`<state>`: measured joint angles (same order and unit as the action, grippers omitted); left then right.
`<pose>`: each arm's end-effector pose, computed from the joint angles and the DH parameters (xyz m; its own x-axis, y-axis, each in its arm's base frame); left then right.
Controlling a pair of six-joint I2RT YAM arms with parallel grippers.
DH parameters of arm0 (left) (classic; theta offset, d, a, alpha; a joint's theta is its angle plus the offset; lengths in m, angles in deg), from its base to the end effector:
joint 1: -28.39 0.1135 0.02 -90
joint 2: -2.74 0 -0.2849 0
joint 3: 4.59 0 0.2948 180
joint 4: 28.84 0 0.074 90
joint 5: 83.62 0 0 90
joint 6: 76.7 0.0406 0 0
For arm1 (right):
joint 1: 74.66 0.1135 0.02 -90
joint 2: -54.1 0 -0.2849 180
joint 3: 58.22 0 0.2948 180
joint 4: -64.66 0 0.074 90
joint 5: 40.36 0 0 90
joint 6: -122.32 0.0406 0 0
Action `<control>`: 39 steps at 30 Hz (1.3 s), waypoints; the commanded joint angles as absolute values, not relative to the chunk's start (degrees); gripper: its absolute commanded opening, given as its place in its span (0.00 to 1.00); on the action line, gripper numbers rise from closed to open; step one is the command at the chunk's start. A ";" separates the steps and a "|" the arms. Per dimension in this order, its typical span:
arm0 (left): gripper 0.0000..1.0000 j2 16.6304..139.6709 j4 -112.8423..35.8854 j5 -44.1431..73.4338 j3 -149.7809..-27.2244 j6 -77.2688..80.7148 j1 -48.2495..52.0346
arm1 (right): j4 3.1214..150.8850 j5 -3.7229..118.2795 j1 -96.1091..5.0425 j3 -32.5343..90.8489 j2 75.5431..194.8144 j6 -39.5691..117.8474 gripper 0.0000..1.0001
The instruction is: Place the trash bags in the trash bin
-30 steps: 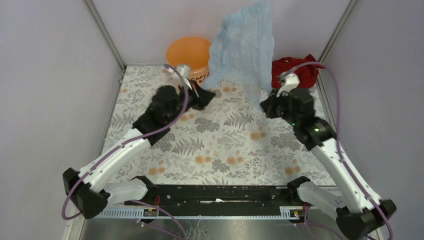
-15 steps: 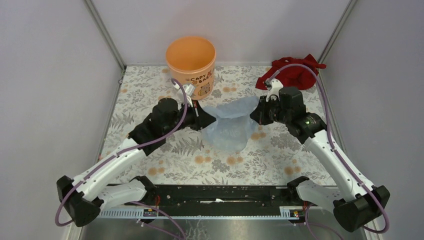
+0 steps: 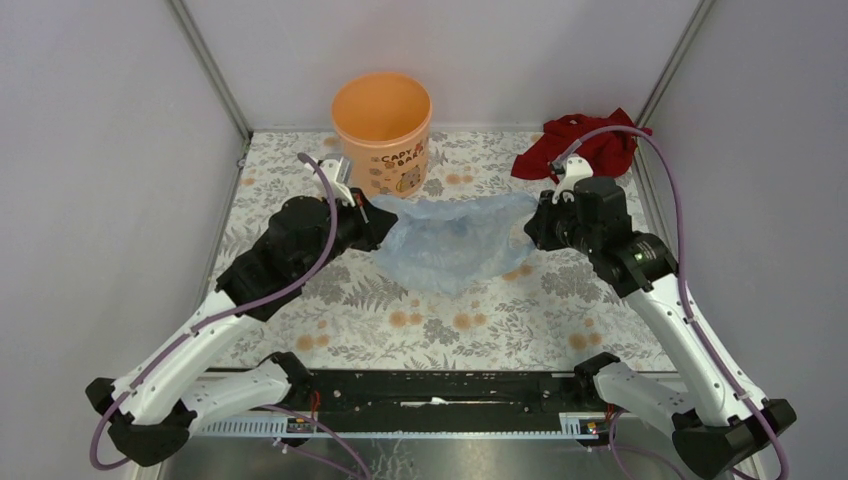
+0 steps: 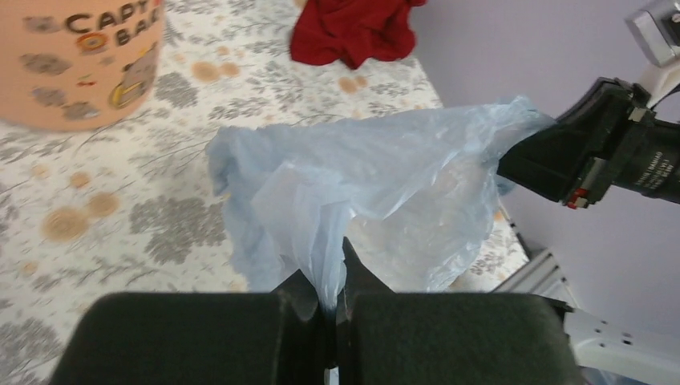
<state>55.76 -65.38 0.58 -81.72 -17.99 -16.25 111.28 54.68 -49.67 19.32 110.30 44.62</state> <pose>0.1661 -0.1583 0.4369 -0.4575 -0.2744 -0.8458 0.4578 0.7427 -0.4886 0.2156 0.1044 0.4087 -0.4832 0.0089 -0.8755 -0.3991 0.8878 0.2293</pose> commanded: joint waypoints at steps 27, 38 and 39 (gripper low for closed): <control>0.00 73.82 -40.76 8.30 -80.87 -33.50 -24.63 | 76.98 76.17 -38.47 1.13 106.08 59.71 1.00; 0.00 72.27 -43.35 7.00 -82.02 -32.11 -24.62 | 81.59 64.83 -37.76 -0.27 108.47 51.21 0.99; 0.00 72.20 -43.05 7.29 -81.80 -32.40 -24.63 | 81.36 63.85 -37.75 0.01 109.22 51.07 0.99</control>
